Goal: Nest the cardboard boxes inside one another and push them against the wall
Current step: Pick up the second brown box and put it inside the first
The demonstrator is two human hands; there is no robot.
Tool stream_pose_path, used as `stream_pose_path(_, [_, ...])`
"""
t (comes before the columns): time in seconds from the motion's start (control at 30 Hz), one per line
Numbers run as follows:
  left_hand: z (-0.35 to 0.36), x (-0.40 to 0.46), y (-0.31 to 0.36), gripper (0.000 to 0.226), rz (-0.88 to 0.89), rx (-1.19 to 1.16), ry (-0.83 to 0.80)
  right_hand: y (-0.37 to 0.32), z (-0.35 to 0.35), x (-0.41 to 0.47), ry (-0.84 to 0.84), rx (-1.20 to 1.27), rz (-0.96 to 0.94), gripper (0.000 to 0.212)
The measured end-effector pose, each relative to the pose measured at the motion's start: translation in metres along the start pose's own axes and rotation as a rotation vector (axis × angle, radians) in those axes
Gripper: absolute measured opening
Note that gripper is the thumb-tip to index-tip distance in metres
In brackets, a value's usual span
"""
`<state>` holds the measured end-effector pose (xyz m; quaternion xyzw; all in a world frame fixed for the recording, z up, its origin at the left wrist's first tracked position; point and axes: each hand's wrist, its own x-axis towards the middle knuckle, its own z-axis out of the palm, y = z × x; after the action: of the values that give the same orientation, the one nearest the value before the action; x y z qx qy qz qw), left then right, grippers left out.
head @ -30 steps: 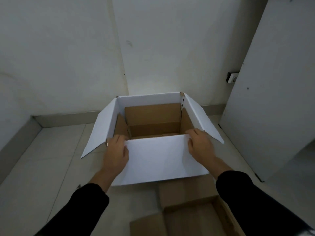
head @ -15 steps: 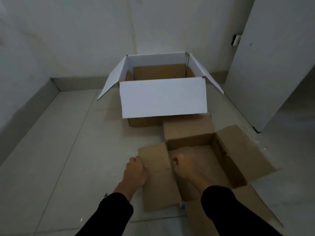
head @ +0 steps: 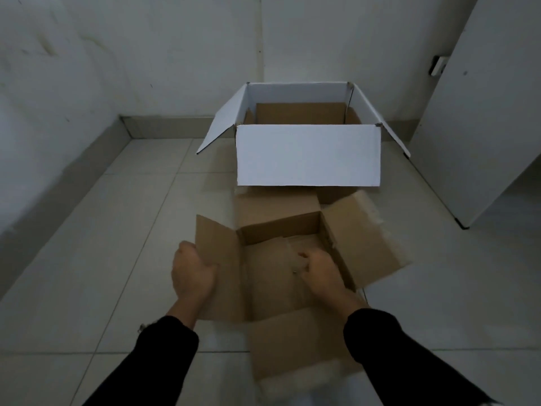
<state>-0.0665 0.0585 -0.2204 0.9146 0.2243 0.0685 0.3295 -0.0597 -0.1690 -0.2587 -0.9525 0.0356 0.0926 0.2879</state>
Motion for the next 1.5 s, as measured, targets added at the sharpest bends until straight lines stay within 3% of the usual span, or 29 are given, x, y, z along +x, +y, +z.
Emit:
stream_pose_path(0.2, [-0.028,0.013,0.0,0.031,0.156,0.129,0.106,0.017,-0.028,0.009,0.251,-0.291,0.061,0.037])
stream_pose_path(0.3, [-0.031,0.016,-0.011,0.033,0.155,0.12,0.13,0.023,-0.032,0.009,0.182,-0.193,0.295,0.049])
stream_pose_path(0.37, [-0.03,0.017,-0.017,0.034,0.169,0.11,0.137,0.023,-0.031,0.009,0.193,-0.139,0.332,0.052])
stream_pose_path(0.57, [-0.033,0.013,-0.018,0.025,0.086,-0.032,0.157,-0.004,-0.042,-0.003,0.374,0.083,0.189,0.054])
stream_pose_path(0.73, [-0.047,0.001,-0.03,0.02,0.008,-0.143,0.197,-0.035,-0.042,-0.016,0.31,0.091,0.105,0.019])
stream_pose_path(1.13, [-0.128,0.017,-0.055,0.019,-0.058,-0.186,0.523,-0.153,-0.025,-0.008,0.318,0.245,-0.18,0.017])
stream_pose_path(1.5, [-0.276,0.108,0.05,0.022,-0.001,-0.324,0.519,-0.268,-0.149,0.055,0.423,0.424,-0.124,0.023])
